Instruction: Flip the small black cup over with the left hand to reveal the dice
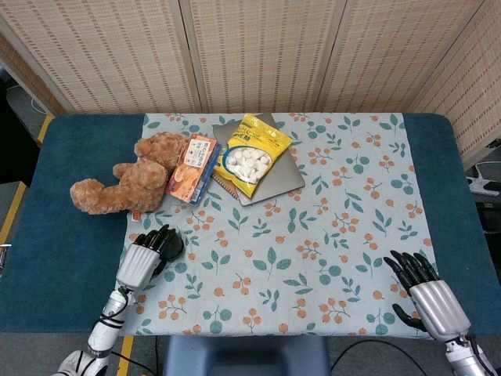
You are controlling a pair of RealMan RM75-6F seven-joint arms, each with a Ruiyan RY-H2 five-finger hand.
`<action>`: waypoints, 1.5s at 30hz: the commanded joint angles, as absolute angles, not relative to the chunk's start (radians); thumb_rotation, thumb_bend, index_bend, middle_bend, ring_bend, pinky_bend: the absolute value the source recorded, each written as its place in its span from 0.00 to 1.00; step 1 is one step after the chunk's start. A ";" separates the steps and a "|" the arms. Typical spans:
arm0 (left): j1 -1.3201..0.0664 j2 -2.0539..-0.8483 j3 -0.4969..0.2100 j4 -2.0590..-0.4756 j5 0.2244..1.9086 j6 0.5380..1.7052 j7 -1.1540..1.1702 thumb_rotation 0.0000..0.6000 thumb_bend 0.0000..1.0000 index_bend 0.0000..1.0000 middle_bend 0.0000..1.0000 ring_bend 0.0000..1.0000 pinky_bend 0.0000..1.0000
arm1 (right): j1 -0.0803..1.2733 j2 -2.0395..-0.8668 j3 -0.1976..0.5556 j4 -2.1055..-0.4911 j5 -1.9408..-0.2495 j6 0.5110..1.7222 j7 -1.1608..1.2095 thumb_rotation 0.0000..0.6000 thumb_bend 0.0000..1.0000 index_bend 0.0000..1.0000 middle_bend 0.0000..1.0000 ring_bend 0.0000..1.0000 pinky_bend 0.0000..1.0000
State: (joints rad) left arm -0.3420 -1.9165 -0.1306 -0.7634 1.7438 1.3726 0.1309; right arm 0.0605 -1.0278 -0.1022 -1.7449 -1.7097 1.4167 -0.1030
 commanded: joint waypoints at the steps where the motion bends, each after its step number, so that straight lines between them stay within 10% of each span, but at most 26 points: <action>1: -0.335 -1.883 -0.120 -0.856 1.695 1.327 0.164 1.00 0.47 0.00 0.29 0.20 0.27 | 0.059 -1.030 -0.100 -1.743 -1.712 1.423 -0.103 1.00 0.22 0.00 0.00 0.00 0.00; 11: -0.333 -1.735 -0.066 -1.133 1.601 1.179 0.339 1.00 0.36 0.00 0.00 0.00 0.17 | 0.054 -1.032 -0.101 -1.741 -1.719 1.433 -0.101 1.00 0.22 0.00 0.00 0.00 0.00; 31: -0.367 -1.658 -0.042 -1.269 1.638 1.270 0.094 1.00 0.34 0.00 0.00 0.00 0.13 | 0.053 -1.037 -0.101 -1.743 -1.718 1.431 -0.113 1.00 0.22 0.00 0.00 0.00 0.00; 45: -0.432 -1.563 -0.050 -1.372 1.533 1.116 0.185 1.00 0.34 0.10 0.09 0.00 0.07 | 0.056 -1.037 -0.104 -1.744 -1.719 1.421 -0.116 1.00 0.22 0.00 0.00 0.00 0.00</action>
State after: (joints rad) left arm -0.4266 -1.5687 -0.0481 -1.3664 1.5394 1.1206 0.1784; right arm 0.0555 -1.0372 -0.1038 -1.7441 -1.7194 1.4214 -0.1166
